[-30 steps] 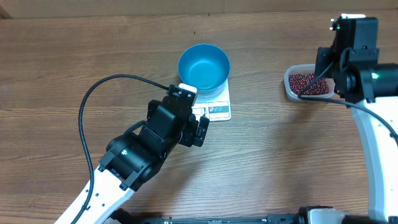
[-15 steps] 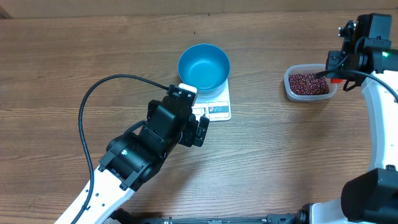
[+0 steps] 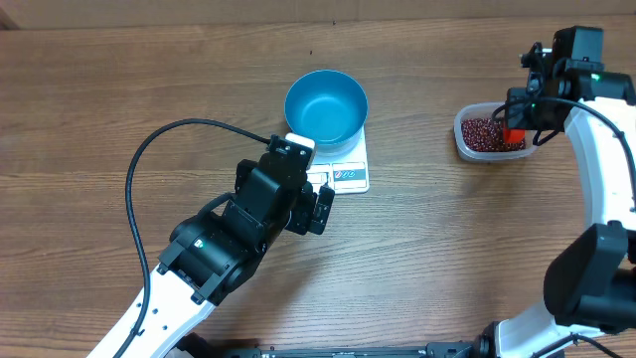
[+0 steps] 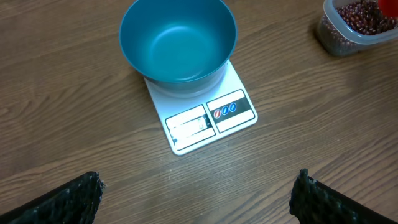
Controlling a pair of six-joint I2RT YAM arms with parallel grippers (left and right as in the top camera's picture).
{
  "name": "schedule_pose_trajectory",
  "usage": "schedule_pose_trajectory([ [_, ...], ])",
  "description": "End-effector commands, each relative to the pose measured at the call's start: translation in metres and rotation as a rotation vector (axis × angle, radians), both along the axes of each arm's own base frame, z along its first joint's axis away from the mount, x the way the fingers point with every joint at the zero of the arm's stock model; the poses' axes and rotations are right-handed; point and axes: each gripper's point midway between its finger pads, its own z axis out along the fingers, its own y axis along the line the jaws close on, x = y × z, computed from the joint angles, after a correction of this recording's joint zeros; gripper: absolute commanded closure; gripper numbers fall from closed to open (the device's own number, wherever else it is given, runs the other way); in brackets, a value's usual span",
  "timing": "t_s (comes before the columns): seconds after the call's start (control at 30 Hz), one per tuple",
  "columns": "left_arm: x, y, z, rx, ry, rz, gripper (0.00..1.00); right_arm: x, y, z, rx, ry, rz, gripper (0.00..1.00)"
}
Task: Scoop item into bowl and weigh 150g on scale
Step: 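Move the red scoop right over the bean tub with the right gripper, then dip the red scoop into the red beans and drag it through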
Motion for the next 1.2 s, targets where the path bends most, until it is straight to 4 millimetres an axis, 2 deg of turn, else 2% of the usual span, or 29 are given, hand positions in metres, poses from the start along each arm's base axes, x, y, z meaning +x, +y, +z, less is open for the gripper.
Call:
schedule_pose_trajectory([
  [0.0, 0.003, 0.003, -0.001, 0.000, 0.000, 0.024, 0.01, 0.000, -0.006, 0.000, 0.002, -0.006, -0.008, 0.96],
  [0.27, 0.003, 0.003, -0.001, 0.000, 0.000, 0.025, 0.00, -0.003, -0.022, -0.001, 0.010, -0.006, -0.046, 0.96],
  [0.53, 0.003, 0.003, -0.001, 0.000, 0.000, 0.025, 0.00, -0.001, -0.018, -0.001, 0.034, -0.017, -0.034, 0.96],
  [0.93, 0.003, 0.003, -0.001, 0.000, 0.000, 0.024, 0.00, -0.003, -0.018, -0.030, 0.052, 0.064, -0.036, 0.96],
  [1.17, 0.003, 0.003, -0.001, 0.000, 0.000, 0.024, 0.01, -0.003, -0.016, -0.034, 0.064, 0.072, -0.032, 0.96],
])
